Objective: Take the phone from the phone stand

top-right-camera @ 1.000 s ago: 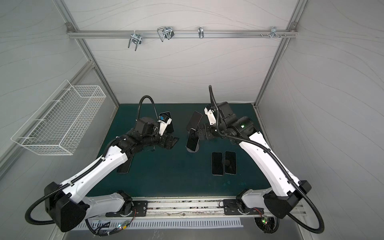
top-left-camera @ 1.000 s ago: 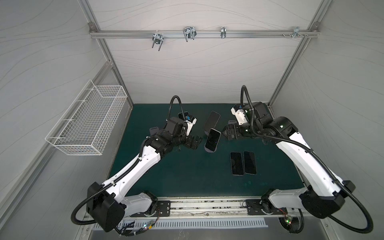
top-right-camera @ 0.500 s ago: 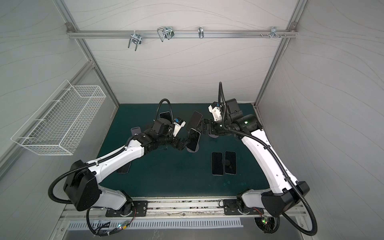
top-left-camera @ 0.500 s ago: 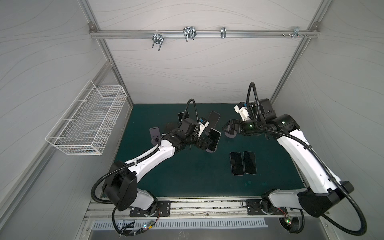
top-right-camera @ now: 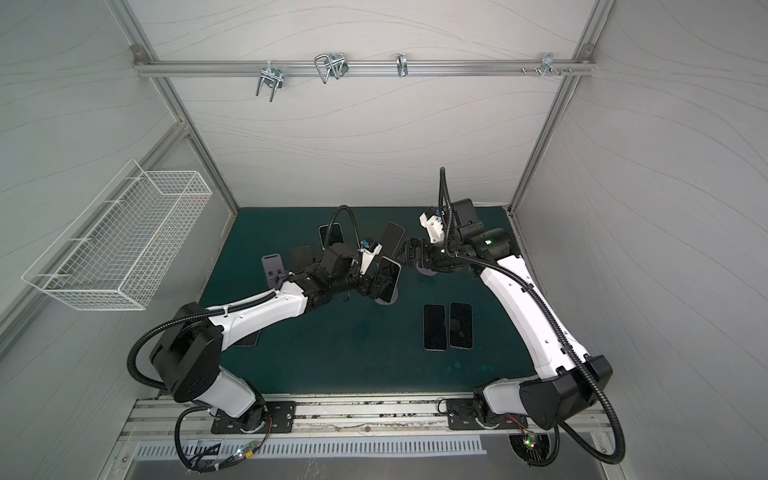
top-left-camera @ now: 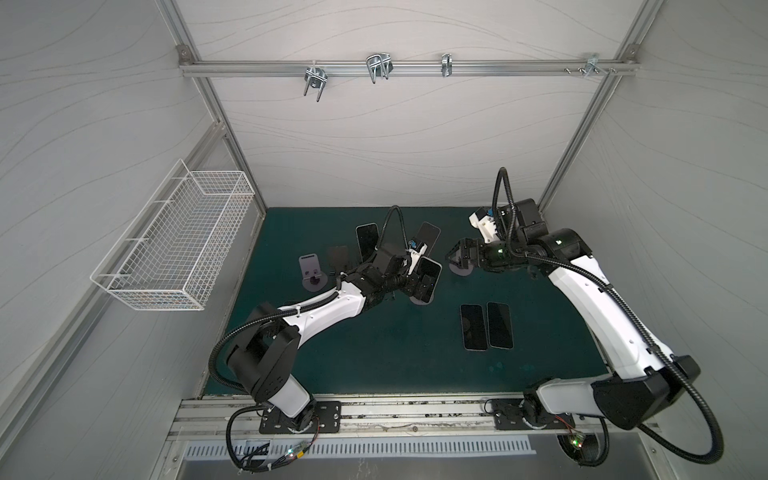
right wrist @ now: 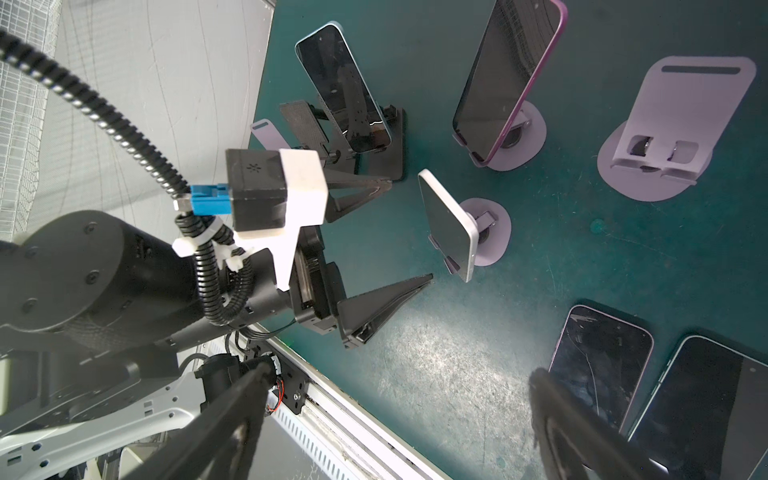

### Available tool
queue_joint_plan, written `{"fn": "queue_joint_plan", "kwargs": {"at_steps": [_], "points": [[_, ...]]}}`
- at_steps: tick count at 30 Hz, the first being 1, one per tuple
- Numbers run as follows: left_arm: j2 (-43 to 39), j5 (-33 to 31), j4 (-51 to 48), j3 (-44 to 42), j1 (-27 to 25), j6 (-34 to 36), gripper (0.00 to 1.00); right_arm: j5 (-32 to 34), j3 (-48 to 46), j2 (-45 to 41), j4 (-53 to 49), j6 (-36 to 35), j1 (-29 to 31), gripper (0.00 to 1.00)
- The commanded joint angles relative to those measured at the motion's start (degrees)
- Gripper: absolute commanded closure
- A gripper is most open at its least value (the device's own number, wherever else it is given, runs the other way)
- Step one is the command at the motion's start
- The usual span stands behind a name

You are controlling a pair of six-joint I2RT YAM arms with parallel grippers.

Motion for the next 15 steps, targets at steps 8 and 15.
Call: {"fn": "queue_joint_plan", "kwargs": {"at_steps": [8,15], "points": [[3.69,0.25,6.59,0.67,-0.42,-0.32,0.01,-1.0,0.63,-0.39,-0.06,-1.04,-1.41,0.01],[5.28,-1.42,8.08,0.98,-1.39,-0.41,0.01,-2.64,-0.74,-0.89,-0.04,-0.04,-1.56,0.01]]}}
